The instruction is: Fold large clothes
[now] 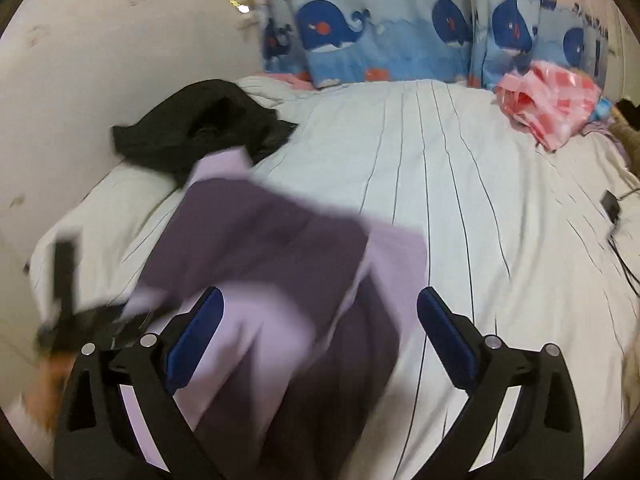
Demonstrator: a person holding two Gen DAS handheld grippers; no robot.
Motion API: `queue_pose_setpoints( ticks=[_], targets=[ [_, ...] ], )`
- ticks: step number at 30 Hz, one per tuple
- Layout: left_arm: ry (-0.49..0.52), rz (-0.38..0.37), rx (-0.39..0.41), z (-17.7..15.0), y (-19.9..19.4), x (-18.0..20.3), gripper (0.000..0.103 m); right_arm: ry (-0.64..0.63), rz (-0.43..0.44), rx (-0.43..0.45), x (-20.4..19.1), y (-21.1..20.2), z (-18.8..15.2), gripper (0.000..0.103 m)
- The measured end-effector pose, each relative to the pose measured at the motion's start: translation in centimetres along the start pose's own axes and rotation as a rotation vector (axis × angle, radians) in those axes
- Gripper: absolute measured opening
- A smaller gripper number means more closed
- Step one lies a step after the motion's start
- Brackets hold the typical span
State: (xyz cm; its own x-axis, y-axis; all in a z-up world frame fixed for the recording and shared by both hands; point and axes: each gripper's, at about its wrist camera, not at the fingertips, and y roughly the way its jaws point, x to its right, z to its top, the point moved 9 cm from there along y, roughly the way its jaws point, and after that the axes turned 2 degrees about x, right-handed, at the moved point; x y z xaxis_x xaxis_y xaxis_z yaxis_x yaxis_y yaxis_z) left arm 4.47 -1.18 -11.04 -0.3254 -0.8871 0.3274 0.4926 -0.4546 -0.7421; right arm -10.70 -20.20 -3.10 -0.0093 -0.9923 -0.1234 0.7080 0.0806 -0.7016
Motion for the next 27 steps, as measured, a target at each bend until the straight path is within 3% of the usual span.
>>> queue_pose_setpoints(
  ticks=[1,2,4,5,7,9,11,13,15,21,24,25,27],
  targets=[
    [0.003,0.003,0.000,-0.2,-0.1,0.1,0.098,-0.070,-0.050,-0.110,-0.5,2.4,-4.5,0.094],
    [0.008,0.000,-0.009,-0.3,-0.1,0.3,0.098,-0.073,-0.047,-0.142,-0.4,4.3,-6.7,0.094],
    [0.062,0.012,-0.046,-0.6,-0.5,0.7,0.098,0.103,0.091,-0.199,1.4,5.3,-8.1,0.096],
    [0.063,0.024,-0.052,-0.8,-1.4,0.8,0.098,0.174,0.109,-0.211,2.1,4.5,-7.7,0.096],
    [0.036,0.046,-0.026,-1.1,-4.2,0.7,0.098,0.114,0.003,-0.117,2.3,0.5,-5.9,0.096],
    [0.063,0.053,0.033,-2.1,-7.3,0.8,0.098,0.096,-0.020,-0.037,1.6,-3.6,-5.6,0.096],
    [0.103,0.077,-0.009,-4.0,-7.2,0.6,0.098,0.053,-0.068,-0.084,1.1,-3.2,-7.4,0.096],
    [0.096,0.044,-0.096,-6.2,-5.9,0.4,0.098,-0.048,-0.109,-0.240,0.0,0.4,-11.6,0.096],
    [0.061,0.027,-0.129,-7.2,-6.7,0.0,0.098,0.047,-0.085,-0.264,0.5,0.3,-12.4,0.096],
    [0.240,0.189,0.072,-6.9,-13.4,0.6,0.098,0.061,-0.073,-0.015,-2.1,-8.7,-7.9,0.096],
    [0.244,0.233,0.149,-6.5,-15.5,0.5,0.098,0.064,-0.068,0.080,-3.9,-8.9,-4.4,0.096],
    [0.239,0.242,0.161,-6.3,-15.9,0.5,0.098,0.065,-0.062,0.074,-4.4,-7.8,-3.2,0.096],
    [0.232,0.260,0.175,-6.0,-16.5,0.7,0.098,0.042,-0.058,-0.051,-5.6,-4.1,-5.7,0.096]
  ],
)
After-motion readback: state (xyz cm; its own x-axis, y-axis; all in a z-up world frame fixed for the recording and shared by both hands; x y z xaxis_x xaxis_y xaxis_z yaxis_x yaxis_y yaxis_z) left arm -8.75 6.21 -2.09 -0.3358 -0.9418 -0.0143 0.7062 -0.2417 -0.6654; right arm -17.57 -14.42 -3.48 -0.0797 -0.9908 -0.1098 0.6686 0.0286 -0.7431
